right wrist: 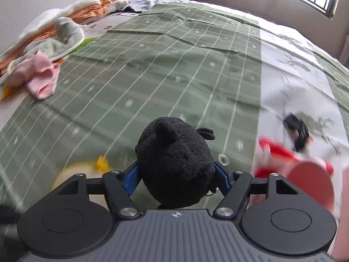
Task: Organize soft objects
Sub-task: 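Grasp the yellow-rimmed mesh pad by its rim with the left gripper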
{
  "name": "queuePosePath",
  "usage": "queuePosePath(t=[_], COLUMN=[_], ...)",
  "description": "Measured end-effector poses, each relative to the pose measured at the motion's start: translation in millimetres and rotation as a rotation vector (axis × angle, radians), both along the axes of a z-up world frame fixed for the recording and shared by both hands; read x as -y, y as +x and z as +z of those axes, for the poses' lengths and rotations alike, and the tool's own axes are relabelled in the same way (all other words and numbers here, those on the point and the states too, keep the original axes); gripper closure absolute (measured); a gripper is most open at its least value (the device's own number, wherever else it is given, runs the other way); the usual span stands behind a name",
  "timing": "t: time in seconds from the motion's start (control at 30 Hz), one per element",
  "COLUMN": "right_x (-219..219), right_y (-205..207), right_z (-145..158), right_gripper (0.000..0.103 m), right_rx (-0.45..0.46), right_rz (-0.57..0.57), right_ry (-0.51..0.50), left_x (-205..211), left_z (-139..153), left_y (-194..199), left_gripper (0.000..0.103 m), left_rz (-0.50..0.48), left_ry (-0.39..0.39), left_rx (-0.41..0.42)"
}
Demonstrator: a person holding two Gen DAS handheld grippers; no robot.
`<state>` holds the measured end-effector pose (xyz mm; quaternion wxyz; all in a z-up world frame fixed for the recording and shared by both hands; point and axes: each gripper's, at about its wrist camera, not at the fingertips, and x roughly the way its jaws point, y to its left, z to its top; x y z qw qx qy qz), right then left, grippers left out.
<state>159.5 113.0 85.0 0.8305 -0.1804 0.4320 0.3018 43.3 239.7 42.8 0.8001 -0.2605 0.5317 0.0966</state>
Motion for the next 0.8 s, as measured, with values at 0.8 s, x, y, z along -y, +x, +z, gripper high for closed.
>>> queuePosePath(t=[0.8], right_x=[126.5], right_y=[-114.2], right_z=[-64.1], right_gripper=[0.0], right_rx=[0.007], right_rz=[-0.256], right_ry=[0.022], left_x=[63.5], left_z=[-9.6], left_y=[65.5], left_gripper=[0.031], left_rz=[-0.223], left_ry=[0.133], left_rx=[-0.017])
